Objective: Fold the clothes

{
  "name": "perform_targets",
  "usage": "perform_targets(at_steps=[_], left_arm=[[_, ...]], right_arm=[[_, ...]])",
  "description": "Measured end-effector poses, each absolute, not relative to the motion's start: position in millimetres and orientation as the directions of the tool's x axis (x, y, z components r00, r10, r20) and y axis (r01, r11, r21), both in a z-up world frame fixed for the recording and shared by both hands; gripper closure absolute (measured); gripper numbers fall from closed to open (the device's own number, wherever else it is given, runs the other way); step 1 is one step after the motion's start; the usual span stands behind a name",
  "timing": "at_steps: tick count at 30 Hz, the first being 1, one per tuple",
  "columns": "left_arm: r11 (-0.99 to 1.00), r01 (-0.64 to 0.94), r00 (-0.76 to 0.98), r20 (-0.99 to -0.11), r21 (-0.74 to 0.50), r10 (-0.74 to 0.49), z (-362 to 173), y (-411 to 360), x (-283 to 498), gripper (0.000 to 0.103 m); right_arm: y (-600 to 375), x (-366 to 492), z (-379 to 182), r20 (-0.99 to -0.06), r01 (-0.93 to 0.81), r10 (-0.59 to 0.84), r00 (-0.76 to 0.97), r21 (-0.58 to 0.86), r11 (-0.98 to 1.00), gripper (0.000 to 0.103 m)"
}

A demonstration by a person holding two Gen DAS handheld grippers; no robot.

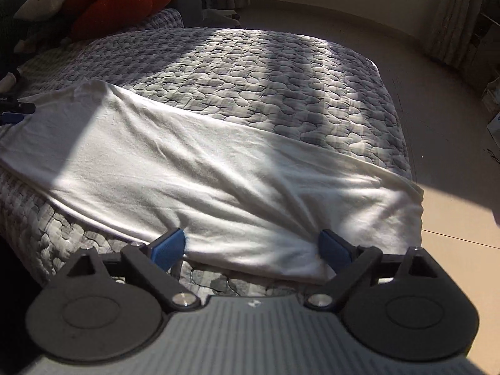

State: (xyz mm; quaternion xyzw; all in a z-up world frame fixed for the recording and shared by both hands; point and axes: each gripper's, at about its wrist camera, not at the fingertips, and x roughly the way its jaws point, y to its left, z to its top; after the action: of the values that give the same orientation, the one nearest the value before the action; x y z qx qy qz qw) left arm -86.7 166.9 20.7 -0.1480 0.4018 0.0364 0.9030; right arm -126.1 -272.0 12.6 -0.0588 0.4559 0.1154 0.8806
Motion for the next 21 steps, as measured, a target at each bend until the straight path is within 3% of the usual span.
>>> perform_targets(at_steps=[17, 21], left_arm=[[0.932, -0.207, 0.666, -0.741, -0.299, -0.09, 21.9, 175.0, -86.8, 0.043], [0.919, -0.224, 0.664, -0.741, -0.324, -0.099, 23.0, 176.8, -88.3, 0.042]], right_arm=[[-367.1, -139.0, 9.9, -0.868, 0.112, 0.043, 0.495, 0.112, 0.987, 0.006], [-394.9, -146.0, 16.8, -0.854, 0.241, -0.038, 0.519, 0.104, 0.965, 0.007]])
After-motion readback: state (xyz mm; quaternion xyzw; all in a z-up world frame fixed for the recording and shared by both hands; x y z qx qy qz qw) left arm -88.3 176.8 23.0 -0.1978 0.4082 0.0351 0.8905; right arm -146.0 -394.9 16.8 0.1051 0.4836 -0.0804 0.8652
